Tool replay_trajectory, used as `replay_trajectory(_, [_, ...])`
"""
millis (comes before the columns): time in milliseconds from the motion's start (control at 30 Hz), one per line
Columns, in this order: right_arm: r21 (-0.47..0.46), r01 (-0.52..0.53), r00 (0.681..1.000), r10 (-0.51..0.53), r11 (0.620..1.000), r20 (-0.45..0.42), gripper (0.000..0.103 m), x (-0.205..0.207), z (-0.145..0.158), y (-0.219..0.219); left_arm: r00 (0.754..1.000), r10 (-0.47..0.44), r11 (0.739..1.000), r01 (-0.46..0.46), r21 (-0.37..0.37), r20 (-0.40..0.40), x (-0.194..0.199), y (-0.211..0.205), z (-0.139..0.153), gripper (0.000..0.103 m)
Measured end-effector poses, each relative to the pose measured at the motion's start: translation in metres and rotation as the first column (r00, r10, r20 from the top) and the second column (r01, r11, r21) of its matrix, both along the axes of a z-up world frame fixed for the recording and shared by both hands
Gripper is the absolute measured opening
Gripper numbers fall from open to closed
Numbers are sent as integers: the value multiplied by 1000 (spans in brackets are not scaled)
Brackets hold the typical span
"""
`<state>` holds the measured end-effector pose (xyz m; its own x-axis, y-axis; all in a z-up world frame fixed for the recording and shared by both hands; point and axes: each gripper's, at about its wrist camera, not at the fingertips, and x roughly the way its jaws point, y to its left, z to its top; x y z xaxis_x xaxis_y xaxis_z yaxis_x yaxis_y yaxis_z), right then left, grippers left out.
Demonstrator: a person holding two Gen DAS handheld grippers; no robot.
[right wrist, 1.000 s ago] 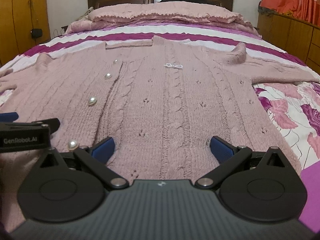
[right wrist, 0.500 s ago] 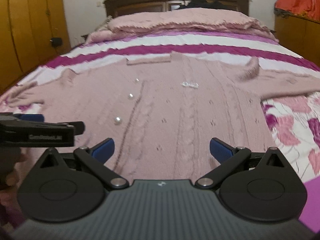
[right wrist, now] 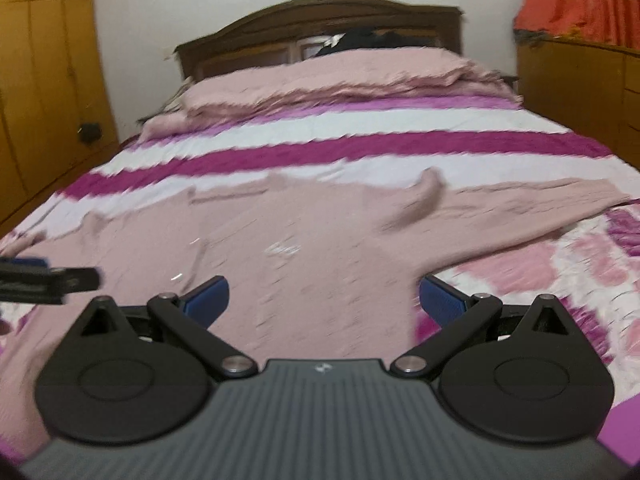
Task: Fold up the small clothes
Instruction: 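Move the right tool toward the cardigan sleeve cuff and lower it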
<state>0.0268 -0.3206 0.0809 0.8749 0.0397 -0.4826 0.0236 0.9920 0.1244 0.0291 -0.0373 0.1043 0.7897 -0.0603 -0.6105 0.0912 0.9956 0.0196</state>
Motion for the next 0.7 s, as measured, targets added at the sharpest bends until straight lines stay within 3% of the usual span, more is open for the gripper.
replay_trajectory(367, [16, 177, 984, -177, 984, -16, 103, 49, -11, -116, 997, 65, 998, -64, 13, -37, 44, 1, -1, 103])
replay_trajectory(700, [74, 300, 953, -295, 951, -65, 103, 104, -43, -199, 987, 127, 992, -124, 30, -103, 69, -3, -37, 103])
